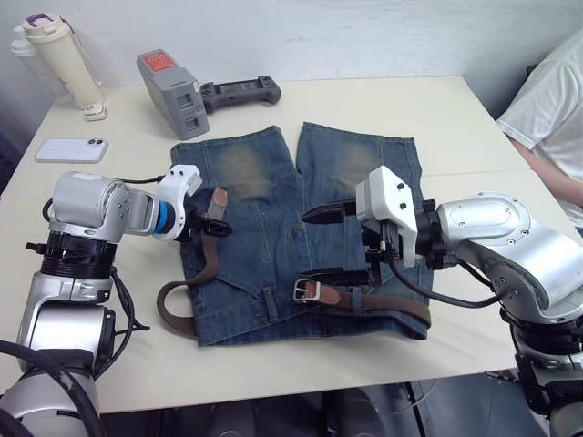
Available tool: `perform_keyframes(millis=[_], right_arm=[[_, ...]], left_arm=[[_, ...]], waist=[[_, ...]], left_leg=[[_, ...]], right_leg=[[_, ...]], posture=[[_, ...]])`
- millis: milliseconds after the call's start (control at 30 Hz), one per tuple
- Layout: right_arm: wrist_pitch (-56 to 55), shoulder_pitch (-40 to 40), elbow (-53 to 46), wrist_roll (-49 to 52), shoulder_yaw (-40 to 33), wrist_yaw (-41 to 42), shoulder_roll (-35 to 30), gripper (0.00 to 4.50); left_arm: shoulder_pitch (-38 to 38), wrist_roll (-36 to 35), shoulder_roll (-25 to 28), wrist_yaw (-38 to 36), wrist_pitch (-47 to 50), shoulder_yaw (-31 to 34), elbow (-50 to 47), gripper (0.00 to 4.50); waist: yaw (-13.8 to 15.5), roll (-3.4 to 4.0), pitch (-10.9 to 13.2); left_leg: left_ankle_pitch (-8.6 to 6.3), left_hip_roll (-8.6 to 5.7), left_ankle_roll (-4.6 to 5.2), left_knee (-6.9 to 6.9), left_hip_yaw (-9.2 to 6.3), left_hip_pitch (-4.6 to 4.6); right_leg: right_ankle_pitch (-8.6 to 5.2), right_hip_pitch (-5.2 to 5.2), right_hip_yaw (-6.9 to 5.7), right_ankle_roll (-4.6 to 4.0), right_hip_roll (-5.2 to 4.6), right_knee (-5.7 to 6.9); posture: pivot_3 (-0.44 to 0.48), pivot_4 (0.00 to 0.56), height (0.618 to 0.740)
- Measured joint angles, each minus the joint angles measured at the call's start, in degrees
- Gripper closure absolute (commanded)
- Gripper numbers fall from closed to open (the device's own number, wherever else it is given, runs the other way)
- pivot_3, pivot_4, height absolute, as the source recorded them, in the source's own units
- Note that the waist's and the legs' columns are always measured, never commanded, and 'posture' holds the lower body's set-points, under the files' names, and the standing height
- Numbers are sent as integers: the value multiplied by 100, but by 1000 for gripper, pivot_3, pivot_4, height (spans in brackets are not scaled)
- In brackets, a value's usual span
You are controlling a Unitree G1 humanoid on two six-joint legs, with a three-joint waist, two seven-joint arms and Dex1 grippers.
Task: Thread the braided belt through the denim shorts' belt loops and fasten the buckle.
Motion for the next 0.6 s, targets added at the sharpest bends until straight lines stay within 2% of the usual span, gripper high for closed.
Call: perform_keyframes(millis=[100, 333, 367, 600], right_arm=[[47, 1, -77, 0, 0, -113, -59, 0], [44, 109, -202, 0, -2, -215, -129, 0], [39, 117, -202, 0, -2, -218, -131, 0], [-16, -3, -25, -51, 41, -128, -200, 0]], left_arm=[[-66, 111, -38, -77, -56, -74, 111, 1239], [-293, 190, -85, -93, -18, 228, 421, 4234], [-335, 193, -87, -92, -3, 311, 425, 4479], [-431, 198, -115, -68, 29, 752, 403, 4479]], waist=[[5, 0, 0], [6, -1, 0], [5, -1, 0], [-16, -1, 1]], left_leg=[[0, 0, 0, 1, 0, 0], [0, 0, 0, 2, 0, -2], [0, 0, 0, 1, 0, -2], [0, 1, 0, 0, 0, -1]], right_leg=[[0, 0, 0, 0, 0, 0], [0, 0, 0, 0, 0, 0], [0, 0, 0, 0, 0, 0], [0, -1, 0, 0, 0, 2]], posture=[[0, 150, 740], [0, 150, 740], [0, 150, 740], [0, 150, 740]])
